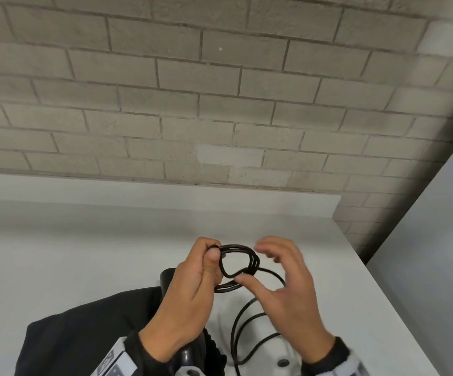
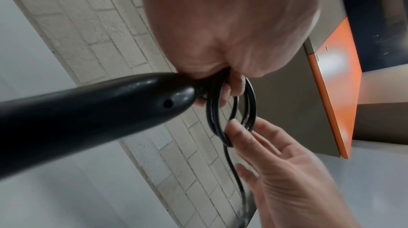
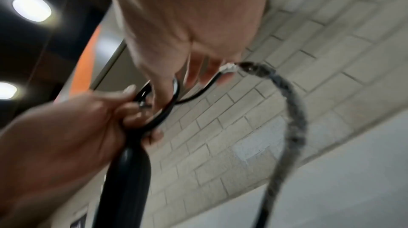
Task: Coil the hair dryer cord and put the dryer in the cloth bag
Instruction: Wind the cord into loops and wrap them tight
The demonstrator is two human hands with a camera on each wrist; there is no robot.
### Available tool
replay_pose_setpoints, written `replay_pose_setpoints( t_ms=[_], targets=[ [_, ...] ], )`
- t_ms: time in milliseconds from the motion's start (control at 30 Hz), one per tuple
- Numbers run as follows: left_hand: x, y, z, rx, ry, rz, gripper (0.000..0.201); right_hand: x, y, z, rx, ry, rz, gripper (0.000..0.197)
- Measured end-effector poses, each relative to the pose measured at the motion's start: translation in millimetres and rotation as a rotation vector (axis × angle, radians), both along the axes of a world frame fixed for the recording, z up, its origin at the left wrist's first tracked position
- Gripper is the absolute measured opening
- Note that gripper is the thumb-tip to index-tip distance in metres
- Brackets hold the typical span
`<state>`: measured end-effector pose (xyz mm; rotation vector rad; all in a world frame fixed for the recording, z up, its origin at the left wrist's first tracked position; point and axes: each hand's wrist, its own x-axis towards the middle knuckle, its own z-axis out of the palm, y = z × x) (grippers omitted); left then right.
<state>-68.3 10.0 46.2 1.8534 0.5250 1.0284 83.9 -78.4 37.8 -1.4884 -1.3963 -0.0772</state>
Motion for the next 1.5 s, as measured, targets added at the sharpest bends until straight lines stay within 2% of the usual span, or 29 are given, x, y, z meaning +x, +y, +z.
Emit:
replay_pose_setpoints(
  t_ms=[67,167,233,300,467,600,667,700,767,833,900,933,1000,1133,1233,1300,1333,1400,1433,1500],
  targets=[
    [2,-1,0,-0.019,0.002,0.024,0.038,-11,1,-12,0.193,-0.185,-0.165,0.036],
    [4,-2,1,-0.029,0.017,0.037,0.038,-22,5,-28,0.182,-0.448,-0.234,0.029],
    [5,-2,1,-0.014,0.015,0.037,0.039,-25,8,-31,0.082,-0.455,-0.204,0.029],
    [5,-3,3,0.001,0.010,0.031,0.038,-27,9,-27,0.010,-0.375,-0.142,0.017],
    [4,-4,10,-0.022,-0.004,0.036,0.017,-37,1,-5,-0.142,0.067,0.012,0.016],
    [5,2,8,0.039,-0.040,0.141,0.014,-42,-6,22,-0.315,0.321,0.122,0.014],
    [6,4,5,0.028,-0.083,0.171,0.019,-43,-9,38,-0.395,0.506,0.229,0.018],
    [7,4,4,0.028,-0.101,0.174,0.022,-42,-10,45,-0.411,0.666,0.303,0.020],
    [9,3,1,0.019,-0.134,0.162,0.022,-40,-11,56,-0.425,1.100,0.475,0.023],
    [10,3,0,-0.004,-0.165,0.158,0.022,-35,-11,57,-0.396,1.486,0.579,0.024],
    [11,2,-1,-0.006,-0.183,0.159,0.020,-31,-11,50,-0.304,1.663,0.642,0.030],
    [12,3,-2,0.000,-0.190,0.160,0.019,-29,-11,44,-0.245,1.647,0.669,0.037],
    [12,4,-4,0.009,-0.197,0.176,0.018,-28,-11,33,-0.168,1.453,0.659,0.046],
    [14,4,-7,0.039,-0.159,0.177,0.023,-36,-11,7,-0.145,0.804,0.389,0.030],
    [18,2,-8,0.022,-0.152,0.165,0.028,-45,-9,-13,-0.105,0.347,0.144,0.035],
    [20,0,-8,0.012,-0.144,0.153,0.026,-47,-6,-22,-0.018,0.111,0.026,0.032],
    [21,0,-8,0.012,-0.136,0.152,0.026,-47,-4,-25,0.031,0.043,-0.008,0.028],
    [20,0,-9,0.024,-0.118,0.176,0.026,-49,-4,-24,0.090,0.025,-0.058,0.025],
    [20,1,-10,0.034,-0.114,0.194,0.026,-50,-6,-19,0.096,0.083,-0.085,0.025],
    [20,4,-11,0.051,-0.113,0.218,0.028,-53,-9,-4,0.031,0.387,-0.094,0.027]
  ],
)
